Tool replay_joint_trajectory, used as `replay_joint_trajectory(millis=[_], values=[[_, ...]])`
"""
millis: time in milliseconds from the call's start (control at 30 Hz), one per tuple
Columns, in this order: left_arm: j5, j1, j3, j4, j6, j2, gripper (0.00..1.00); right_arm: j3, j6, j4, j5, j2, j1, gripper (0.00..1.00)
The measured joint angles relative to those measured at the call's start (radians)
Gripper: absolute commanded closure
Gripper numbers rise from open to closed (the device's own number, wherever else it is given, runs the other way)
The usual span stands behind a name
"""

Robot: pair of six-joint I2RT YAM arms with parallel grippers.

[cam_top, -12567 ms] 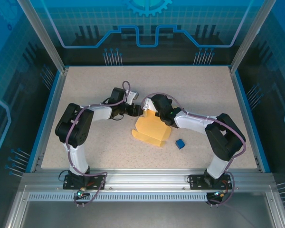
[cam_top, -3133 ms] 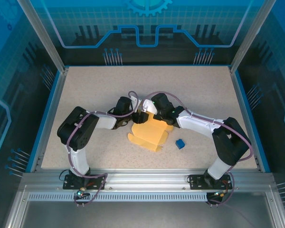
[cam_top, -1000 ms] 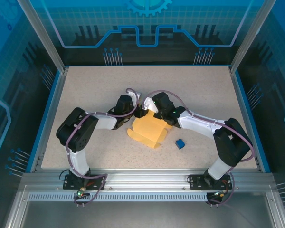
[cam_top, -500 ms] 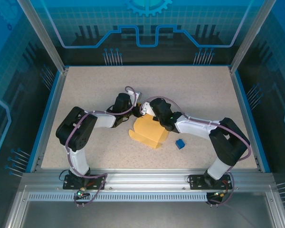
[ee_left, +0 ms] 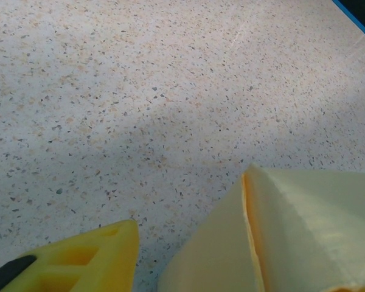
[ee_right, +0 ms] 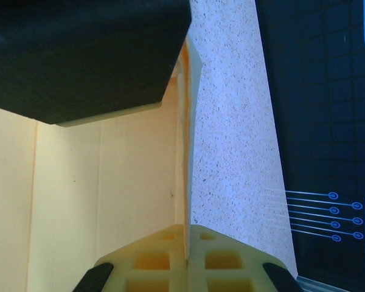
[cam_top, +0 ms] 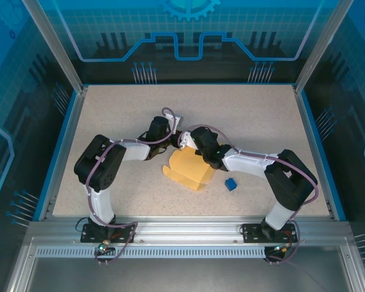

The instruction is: Fold the paper box

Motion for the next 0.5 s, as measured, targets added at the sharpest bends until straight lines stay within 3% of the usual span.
replay_joint_trajectory(millis=[500], values=[[-0.201,-0.072,0.029,-0.048,-0.072,0.0,0.73,0.0,0.034,-0.008,-0.005,0.0,0.0,1.0]])
